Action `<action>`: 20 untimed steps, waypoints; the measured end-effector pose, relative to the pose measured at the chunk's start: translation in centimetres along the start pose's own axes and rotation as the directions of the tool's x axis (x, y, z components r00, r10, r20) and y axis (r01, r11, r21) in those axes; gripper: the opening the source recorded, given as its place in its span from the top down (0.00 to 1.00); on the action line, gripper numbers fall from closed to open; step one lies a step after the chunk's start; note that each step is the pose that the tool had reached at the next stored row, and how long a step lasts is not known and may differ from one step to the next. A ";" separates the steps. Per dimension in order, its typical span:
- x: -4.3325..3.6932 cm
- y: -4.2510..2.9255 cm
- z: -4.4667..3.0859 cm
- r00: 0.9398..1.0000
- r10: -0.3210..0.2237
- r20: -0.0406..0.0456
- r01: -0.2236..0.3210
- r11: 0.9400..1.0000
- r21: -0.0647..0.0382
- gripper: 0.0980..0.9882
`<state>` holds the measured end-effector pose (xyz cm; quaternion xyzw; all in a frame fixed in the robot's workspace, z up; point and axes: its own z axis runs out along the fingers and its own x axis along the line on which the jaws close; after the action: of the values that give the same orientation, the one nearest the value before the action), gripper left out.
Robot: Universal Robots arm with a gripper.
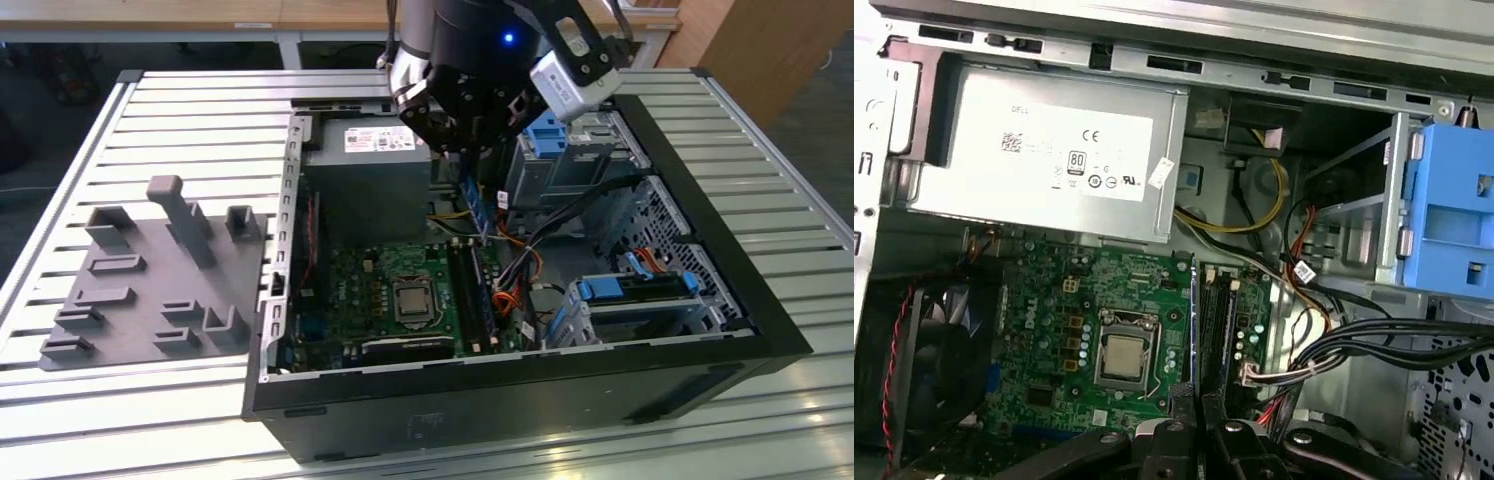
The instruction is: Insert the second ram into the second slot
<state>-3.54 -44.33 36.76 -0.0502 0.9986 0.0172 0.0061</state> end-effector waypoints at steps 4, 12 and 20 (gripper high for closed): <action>0.00 0.00 0.13 0.998 0.056 0.002 -0.056 0.998 0.003 0.96; 0.00 -0.02 0.45 0.994 0.105 0.003 -0.105 0.994 0.005 0.96; 0.01 -0.03 0.80 0.994 0.105 0.003 -0.105 0.994 0.005 0.96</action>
<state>-3.53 -44.33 35.96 0.0024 0.9999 0.0148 0.0068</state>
